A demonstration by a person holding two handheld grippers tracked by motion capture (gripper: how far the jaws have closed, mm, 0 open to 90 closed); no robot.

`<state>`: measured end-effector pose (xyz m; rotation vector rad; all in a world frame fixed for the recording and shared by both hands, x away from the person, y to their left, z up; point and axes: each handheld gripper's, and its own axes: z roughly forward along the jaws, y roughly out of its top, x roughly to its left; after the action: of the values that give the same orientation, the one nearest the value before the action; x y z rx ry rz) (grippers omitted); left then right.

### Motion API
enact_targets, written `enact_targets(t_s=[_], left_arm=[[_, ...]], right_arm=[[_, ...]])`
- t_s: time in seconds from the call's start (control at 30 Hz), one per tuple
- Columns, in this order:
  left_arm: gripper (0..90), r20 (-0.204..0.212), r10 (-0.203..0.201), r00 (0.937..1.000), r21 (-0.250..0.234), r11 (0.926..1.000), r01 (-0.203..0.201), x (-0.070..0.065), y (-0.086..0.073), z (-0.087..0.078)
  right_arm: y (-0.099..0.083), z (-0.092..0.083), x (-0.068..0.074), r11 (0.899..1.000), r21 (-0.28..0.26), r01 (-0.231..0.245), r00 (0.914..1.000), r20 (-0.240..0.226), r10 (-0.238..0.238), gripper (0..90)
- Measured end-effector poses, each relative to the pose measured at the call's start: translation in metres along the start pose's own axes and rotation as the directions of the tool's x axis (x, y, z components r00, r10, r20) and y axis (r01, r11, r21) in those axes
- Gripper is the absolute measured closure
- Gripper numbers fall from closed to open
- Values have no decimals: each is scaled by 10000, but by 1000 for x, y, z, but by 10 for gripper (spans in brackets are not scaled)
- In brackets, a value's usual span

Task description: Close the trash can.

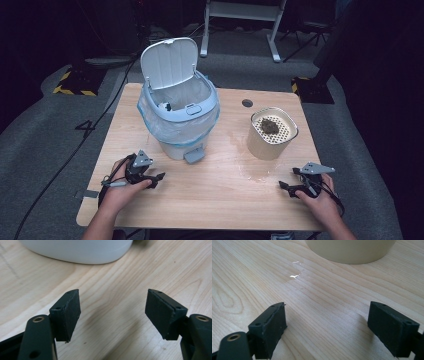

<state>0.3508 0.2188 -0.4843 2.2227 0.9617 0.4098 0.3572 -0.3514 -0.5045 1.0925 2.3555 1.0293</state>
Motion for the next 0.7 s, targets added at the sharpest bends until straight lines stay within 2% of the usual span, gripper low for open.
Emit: enact_targets(t_s=[0.07,0.23,0.3,0.43,0.5,0.53,0.57,0.7], left_arm=[[292,89,-69,9999,-16,10000,69,0,1,-3],[343,651,-421,9970,-532,9975,456,4,8,-23],[360,809,-370,9960,-708,9966,428,6,12,-32],[366,849,-317,9959,-1155,9924,414,8,23,-49],[368,863,-259,9959,-1224,9918,364,9,27,-53],[368,692,-63,9976,-1200,9927,146,9,30,-57],[368,570,-26,9984,-1210,9926,95,9,33,-60],[375,506,124,9986,-1563,9877,-44,10,42,-73]], right_arm=[[0,0,0,10000,0,-1,10000,-3,1,154],[0,0,0,10000,-15,-1,10000,-9,1,154],[0,0,0,10000,0,7,10000,5,-7,153],[0,0,0,10000,-10,8,10000,-6,-8,153],[0,0,0,10000,-10,10,10000,-5,-10,153],[0,0,0,10000,-10,7,10000,-5,-7,153],[0,0,0,10000,-12,5,10000,-6,-5,153],[0,1,0,10000,-15,1,10000,-8,-1,153]])
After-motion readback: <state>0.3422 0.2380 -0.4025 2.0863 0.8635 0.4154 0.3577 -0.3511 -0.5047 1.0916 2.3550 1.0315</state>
